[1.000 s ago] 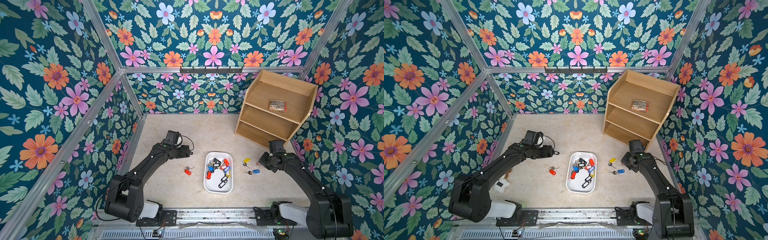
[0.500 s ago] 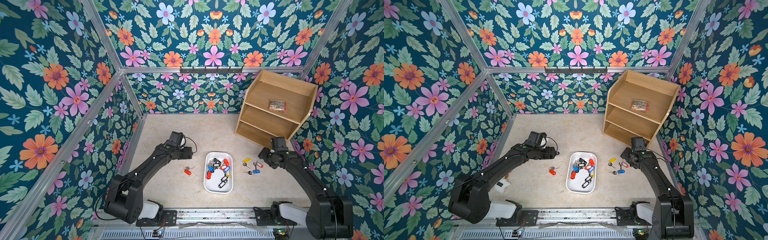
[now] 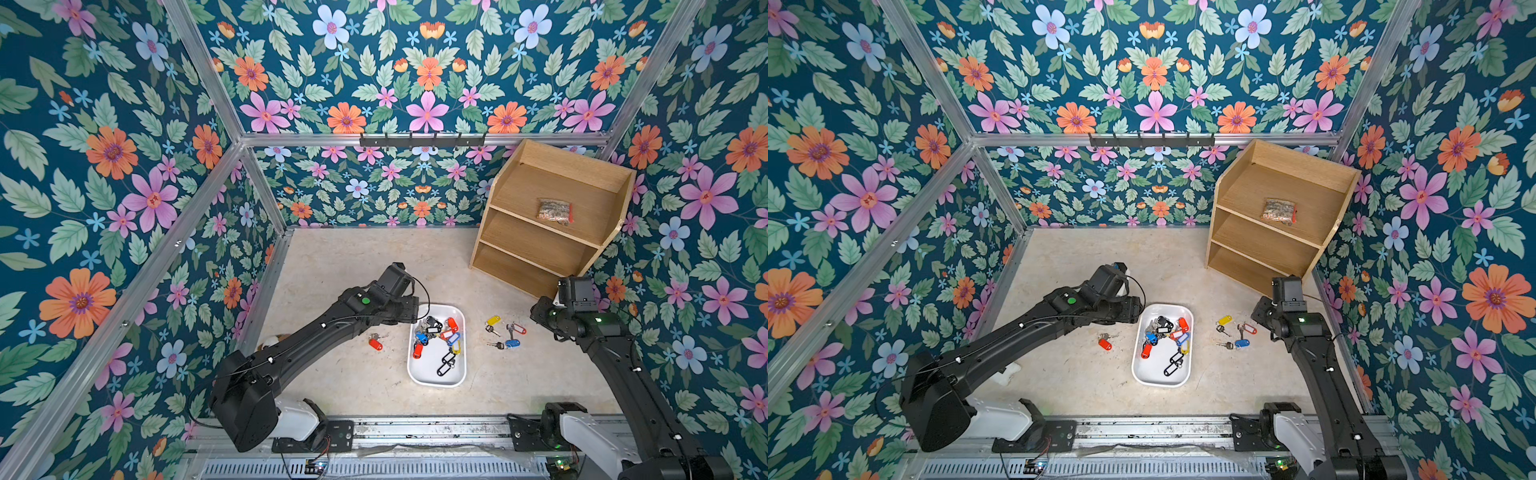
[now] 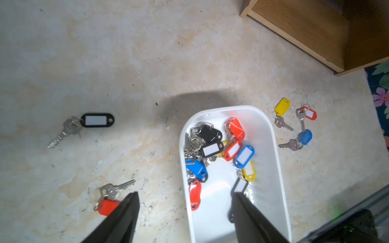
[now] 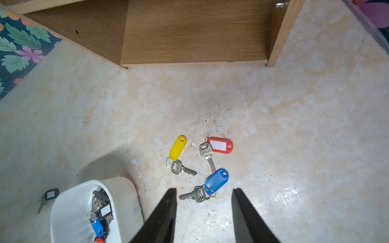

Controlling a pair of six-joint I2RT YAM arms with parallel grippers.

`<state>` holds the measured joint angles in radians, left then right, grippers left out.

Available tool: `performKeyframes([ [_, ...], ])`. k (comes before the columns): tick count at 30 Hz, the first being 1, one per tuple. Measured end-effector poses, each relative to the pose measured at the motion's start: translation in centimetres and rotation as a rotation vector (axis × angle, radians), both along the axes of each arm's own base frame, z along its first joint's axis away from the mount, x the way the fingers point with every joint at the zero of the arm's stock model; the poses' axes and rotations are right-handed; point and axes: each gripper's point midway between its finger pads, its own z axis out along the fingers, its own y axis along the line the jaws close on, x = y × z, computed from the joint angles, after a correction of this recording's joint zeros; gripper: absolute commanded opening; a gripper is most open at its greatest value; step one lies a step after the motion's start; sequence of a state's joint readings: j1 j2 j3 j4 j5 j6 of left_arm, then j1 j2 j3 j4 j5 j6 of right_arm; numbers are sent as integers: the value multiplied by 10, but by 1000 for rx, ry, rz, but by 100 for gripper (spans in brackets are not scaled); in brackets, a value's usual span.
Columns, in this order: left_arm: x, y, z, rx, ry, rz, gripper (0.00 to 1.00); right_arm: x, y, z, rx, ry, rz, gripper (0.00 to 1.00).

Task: Take the keys out of the storage box
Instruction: Pick up the key from the storage box.

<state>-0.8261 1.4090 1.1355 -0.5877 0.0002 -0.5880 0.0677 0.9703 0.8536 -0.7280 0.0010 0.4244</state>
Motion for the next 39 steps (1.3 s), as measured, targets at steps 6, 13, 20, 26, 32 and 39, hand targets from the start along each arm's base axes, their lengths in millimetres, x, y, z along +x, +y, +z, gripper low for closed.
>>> performKeyframes([
  [6,-39,-47,-37,21,119,-19,68,-4,1,-5,-6,10,19,43],
  [13,-51,-73,-78,88,198,34,55,-7,5,0,9,-19,41,41],
  [20,-24,-46,-111,179,240,189,40,-8,9,9,26,-56,60,39],
  [26,-6,-38,-129,233,252,230,34,-9,13,10,28,-64,77,39],
  [32,-3,-49,-141,234,257,207,31,-10,15,11,27,-66,85,38],
  [39,-23,-74,-138,171,276,135,31,-10,15,9,27,-60,87,38],
])
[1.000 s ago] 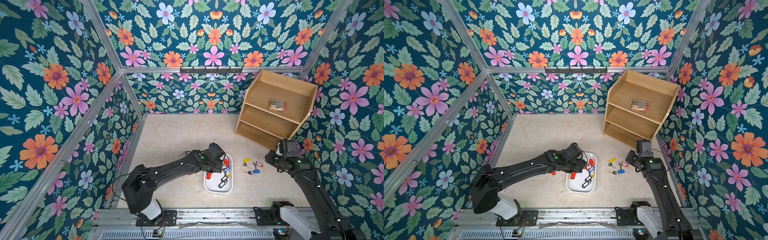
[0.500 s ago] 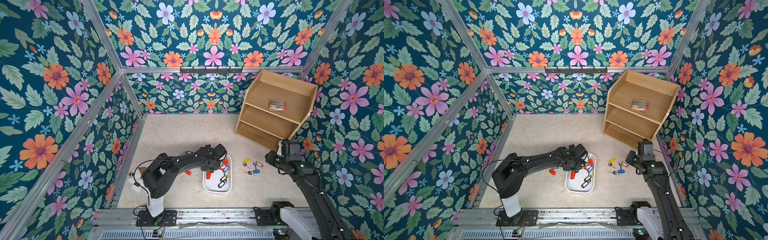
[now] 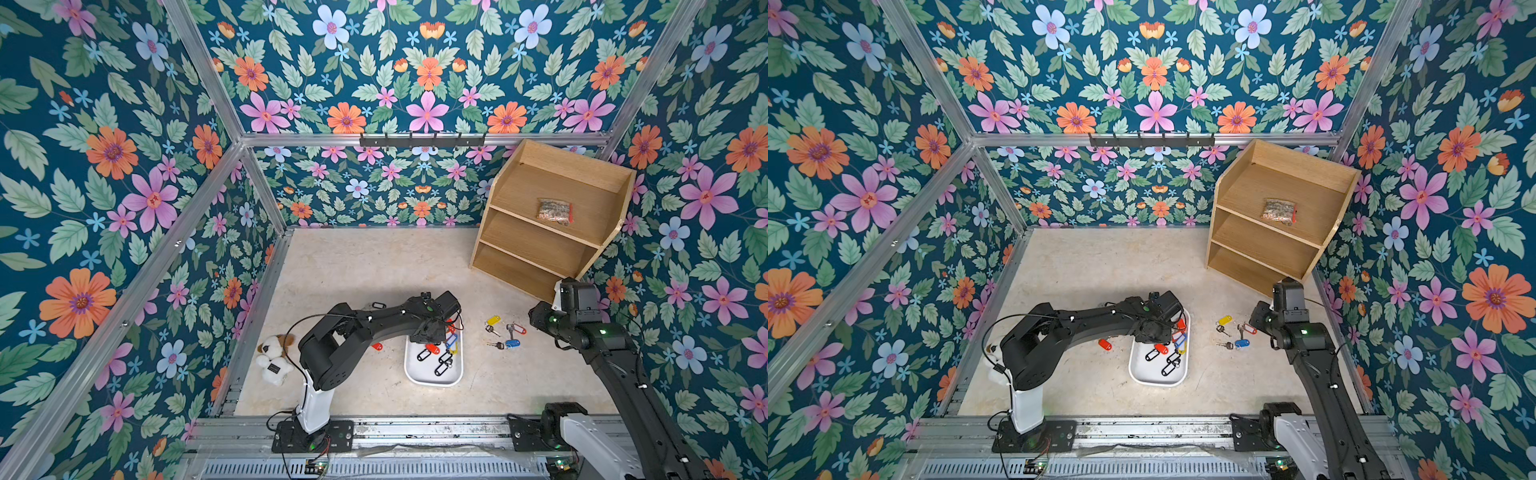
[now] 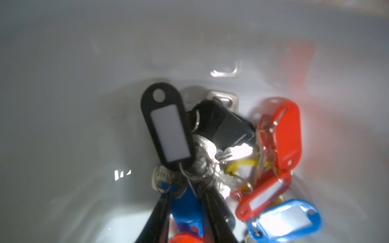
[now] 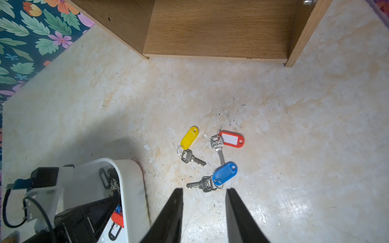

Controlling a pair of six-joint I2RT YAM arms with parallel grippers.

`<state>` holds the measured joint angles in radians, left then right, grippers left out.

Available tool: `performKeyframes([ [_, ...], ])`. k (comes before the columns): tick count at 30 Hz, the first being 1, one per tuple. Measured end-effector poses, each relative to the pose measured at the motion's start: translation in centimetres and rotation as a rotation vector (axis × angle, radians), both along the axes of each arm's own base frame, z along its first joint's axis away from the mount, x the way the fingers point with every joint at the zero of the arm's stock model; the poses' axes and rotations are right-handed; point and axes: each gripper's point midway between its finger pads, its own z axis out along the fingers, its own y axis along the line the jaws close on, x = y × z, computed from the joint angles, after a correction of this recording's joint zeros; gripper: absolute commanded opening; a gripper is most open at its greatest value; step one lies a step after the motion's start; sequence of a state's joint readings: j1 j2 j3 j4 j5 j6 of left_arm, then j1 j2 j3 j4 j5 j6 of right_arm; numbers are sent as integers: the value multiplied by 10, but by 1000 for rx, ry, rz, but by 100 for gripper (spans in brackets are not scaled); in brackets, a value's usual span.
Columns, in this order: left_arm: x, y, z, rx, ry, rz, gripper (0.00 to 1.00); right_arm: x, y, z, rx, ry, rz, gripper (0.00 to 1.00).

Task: Take the keys out of the storage box
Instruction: Pick up the key from the storage box.

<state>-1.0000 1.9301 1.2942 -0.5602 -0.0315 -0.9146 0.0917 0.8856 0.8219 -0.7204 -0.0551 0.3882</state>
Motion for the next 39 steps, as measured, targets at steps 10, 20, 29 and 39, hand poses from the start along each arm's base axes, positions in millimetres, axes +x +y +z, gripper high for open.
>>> performKeyframes([
  [10,-15,-12,34,-68,-6,-23,66,0,2,-1,-1,5,6,39],
  [20,-25,2,32,-35,2,-32,59,0,3,-2,-1,10,12,39],
  [29,-39,3,10,-50,62,-41,60,0,5,-4,-2,15,19,39],
  [39,-39,-12,-2,-95,87,-51,46,0,7,-5,-4,20,28,38],
])
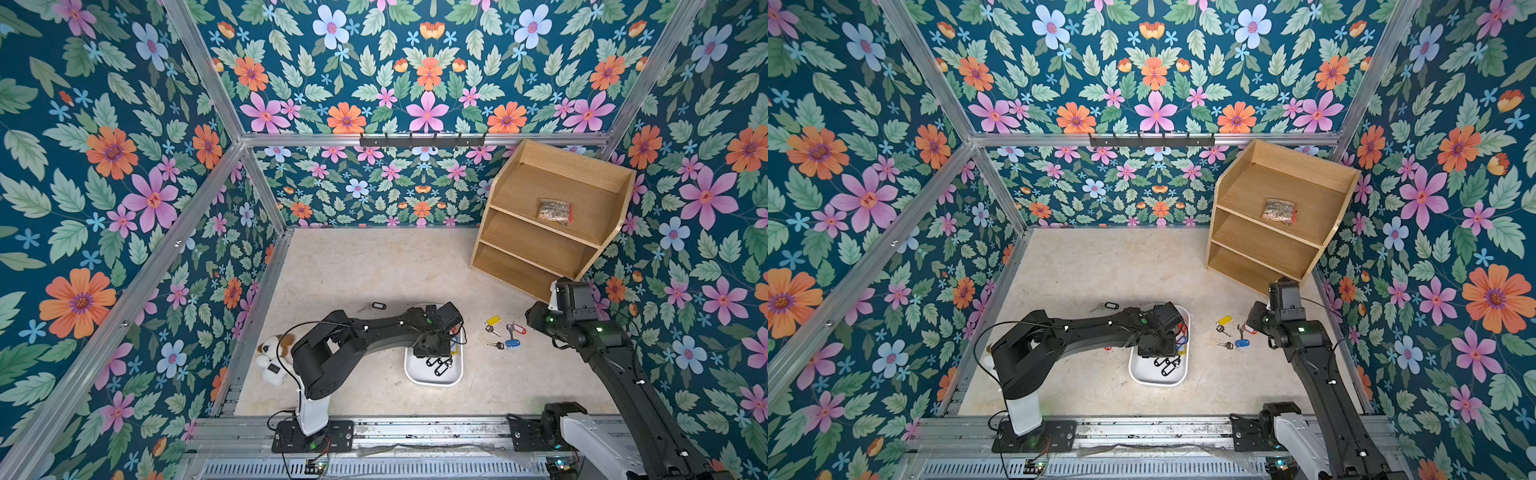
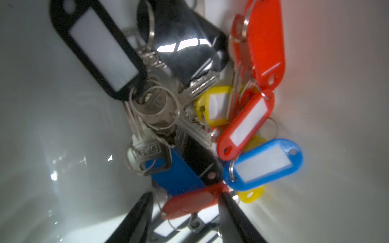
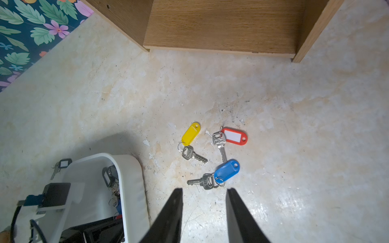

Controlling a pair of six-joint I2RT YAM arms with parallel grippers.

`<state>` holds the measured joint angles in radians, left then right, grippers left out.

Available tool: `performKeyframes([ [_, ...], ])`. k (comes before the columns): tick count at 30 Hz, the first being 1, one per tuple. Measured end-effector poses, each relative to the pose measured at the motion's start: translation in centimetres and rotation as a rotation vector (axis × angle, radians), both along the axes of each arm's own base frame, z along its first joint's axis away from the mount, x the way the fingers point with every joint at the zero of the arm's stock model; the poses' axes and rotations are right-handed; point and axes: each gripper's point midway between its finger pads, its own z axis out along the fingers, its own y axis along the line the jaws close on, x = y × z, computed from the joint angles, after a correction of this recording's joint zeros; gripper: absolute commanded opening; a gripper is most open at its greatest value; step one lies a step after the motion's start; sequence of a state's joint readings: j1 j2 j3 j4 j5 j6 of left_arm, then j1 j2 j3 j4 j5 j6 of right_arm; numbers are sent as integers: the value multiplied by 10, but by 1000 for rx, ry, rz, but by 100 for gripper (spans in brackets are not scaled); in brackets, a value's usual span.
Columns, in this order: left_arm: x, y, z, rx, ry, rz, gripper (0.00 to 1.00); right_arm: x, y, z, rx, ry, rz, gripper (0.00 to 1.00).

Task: Take the keys out of the storage box
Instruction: Pick up the key from the storage box.

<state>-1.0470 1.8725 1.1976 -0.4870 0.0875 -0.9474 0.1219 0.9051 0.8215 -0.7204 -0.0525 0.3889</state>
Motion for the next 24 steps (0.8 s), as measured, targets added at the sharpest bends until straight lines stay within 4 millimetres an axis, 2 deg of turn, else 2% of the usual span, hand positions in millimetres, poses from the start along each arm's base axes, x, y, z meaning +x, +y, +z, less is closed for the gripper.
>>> performKeyframes([
  [5,1,-3,3,-8,-2,-1,33,0,1,0,-1,2,4,38],
  [8,5,-3,10,-4,-22,1,28,0,2,-2,-1,6,6,37],
  [14,10,4,15,36,-52,4,15,-1,3,-3,0,11,9,37],
  [16,10,6,16,44,-56,2,6,-1,3,-3,0,11,11,36],
  [18,12,6,16,50,-66,-8,1,-1,4,-4,-1,13,14,36],
  [24,13,7,16,56,-74,-8,0,-1,5,-4,-6,12,19,36],
])
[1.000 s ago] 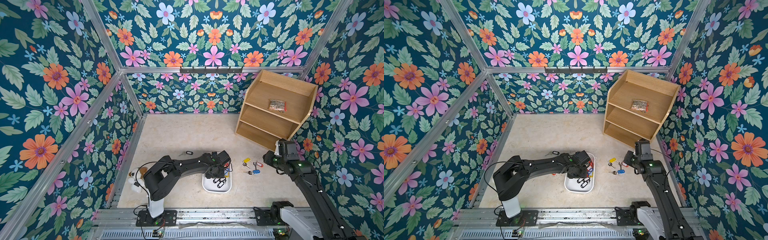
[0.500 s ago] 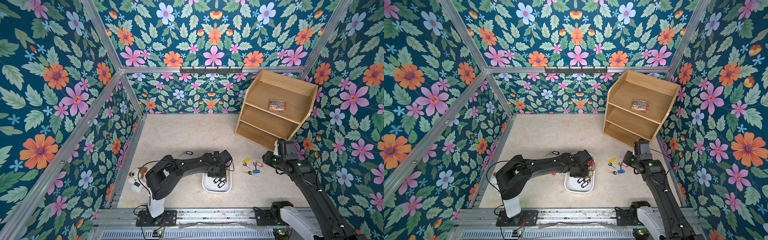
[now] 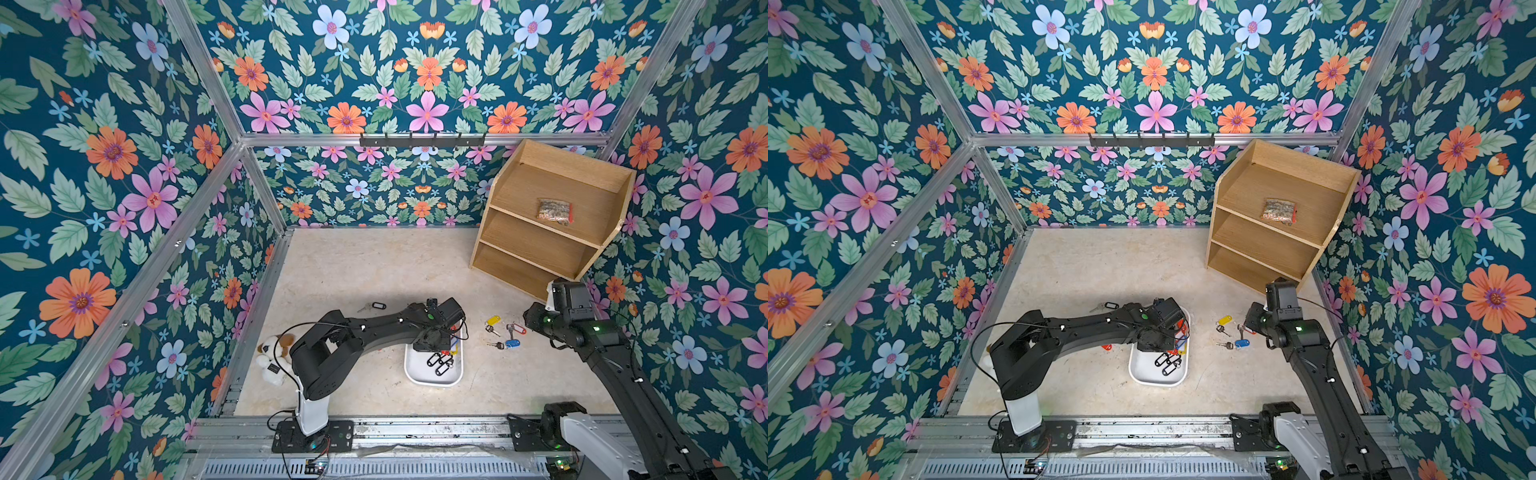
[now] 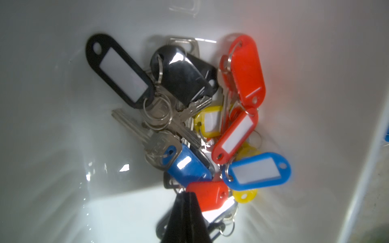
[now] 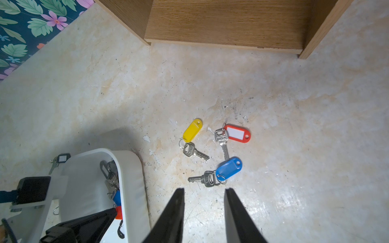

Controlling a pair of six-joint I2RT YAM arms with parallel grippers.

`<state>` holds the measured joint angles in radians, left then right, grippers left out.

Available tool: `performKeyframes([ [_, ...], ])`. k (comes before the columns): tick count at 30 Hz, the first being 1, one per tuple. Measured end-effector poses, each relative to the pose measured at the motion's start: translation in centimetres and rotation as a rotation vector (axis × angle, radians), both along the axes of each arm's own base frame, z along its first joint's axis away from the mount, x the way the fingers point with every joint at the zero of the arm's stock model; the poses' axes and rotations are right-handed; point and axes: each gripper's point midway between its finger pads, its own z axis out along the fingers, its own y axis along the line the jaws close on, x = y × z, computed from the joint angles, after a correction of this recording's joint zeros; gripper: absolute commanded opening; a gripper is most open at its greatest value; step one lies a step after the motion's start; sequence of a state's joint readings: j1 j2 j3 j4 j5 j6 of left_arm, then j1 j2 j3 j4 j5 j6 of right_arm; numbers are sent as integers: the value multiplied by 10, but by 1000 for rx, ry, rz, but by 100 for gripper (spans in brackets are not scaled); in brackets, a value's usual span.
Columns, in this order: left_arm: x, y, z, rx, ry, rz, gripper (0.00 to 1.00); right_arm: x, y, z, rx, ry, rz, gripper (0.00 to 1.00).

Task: Take the keys out of the storage box
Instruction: Pick up the key from the storage box, then place the key at the center of the board.

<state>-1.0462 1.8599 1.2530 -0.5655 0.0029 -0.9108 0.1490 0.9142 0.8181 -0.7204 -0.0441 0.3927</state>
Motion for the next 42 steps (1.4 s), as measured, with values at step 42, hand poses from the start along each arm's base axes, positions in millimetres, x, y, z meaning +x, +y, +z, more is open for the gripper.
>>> performKeyframes([
  [42,52,124,119,-74,-195,231,0,0,3,-6,-14,20,9,35],
])
